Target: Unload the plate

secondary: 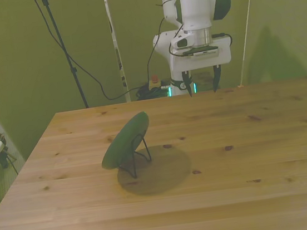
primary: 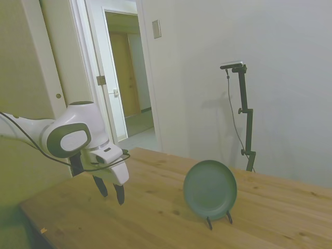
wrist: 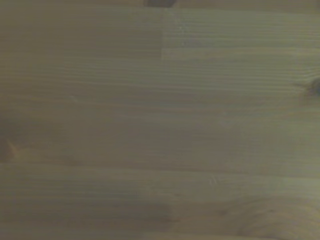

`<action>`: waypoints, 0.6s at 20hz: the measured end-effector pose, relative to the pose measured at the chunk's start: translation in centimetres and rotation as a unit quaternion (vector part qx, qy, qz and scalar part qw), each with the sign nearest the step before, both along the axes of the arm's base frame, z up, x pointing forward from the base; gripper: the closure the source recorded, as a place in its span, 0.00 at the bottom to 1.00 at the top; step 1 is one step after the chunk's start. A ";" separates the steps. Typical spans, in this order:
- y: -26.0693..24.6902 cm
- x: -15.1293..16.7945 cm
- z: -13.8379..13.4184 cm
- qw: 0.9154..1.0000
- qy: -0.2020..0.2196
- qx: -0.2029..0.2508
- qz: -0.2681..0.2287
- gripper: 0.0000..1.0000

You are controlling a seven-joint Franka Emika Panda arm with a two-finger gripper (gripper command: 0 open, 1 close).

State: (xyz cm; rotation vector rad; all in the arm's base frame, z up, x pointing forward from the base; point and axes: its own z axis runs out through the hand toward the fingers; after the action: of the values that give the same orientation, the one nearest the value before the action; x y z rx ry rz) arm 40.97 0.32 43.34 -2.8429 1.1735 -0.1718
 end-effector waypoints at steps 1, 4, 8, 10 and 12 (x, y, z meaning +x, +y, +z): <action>0.0 0.0 0.0 1.000 0.000 0.000 0.000 0.00; -1.0 0.1 0.3 1.000 -0.005 0.004 -0.016 0.00; -5.7 1.1 3.4 0.997 -0.040 0.005 -0.066 0.00; -8.5 1.5 5.7 0.994 -0.063 -0.003 -0.091 0.00; -11.1 2.0 8.0 0.990 -0.085 -0.010 -0.111 0.00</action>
State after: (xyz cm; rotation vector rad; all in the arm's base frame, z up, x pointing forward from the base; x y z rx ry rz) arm 42.99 -10.76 51.38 -2.6429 1.4538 -0.4290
